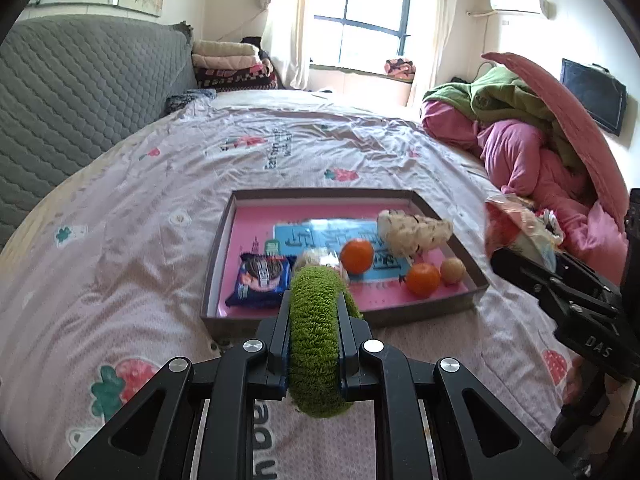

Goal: Organize objects
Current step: 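Lift the ring and egg packet and carry them over the tray with both tools, then lower the ring and egg packet into the tray and open both tools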

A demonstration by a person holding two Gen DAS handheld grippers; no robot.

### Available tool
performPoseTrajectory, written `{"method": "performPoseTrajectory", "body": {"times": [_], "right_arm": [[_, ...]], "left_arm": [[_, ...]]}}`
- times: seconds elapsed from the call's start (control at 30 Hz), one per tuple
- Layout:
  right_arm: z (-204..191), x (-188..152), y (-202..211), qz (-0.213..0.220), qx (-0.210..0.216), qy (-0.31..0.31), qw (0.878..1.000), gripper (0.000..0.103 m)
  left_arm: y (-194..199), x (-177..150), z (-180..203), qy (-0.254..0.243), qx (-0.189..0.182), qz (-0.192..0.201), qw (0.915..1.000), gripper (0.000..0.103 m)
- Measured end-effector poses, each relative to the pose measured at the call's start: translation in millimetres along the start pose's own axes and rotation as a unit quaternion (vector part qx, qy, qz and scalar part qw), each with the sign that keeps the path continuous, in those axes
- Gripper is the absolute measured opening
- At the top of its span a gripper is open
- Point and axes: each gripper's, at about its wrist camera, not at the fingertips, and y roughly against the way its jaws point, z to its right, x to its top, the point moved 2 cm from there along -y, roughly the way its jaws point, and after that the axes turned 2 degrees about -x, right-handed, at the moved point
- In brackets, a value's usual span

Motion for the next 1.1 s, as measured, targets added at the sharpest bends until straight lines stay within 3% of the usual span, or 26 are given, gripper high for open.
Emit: {"method": "performPoseTrajectory", "body": {"times": [0.27, 0.6, 1.1], "right_arm": [[-2, 15, -8, 0.015, -0.026, 0.014, 0.999, 0.051], [-12, 23, -39, 0.009, -0.026, 0.043, 0.999, 0.051], [-29, -6, -98, -0.055, -0.013, 0.071, 0.996, 0.051]], "left_arm": [[-11, 23, -15, 0.003, 0.005, 0.018, 0.9998, 0.016], [-38, 45, -45, 0.010, 0.018, 0.022, 0.9995, 0.016], [-98, 29, -65, 0.052, -0.011, -0.016, 0.9985, 0.017]]}}
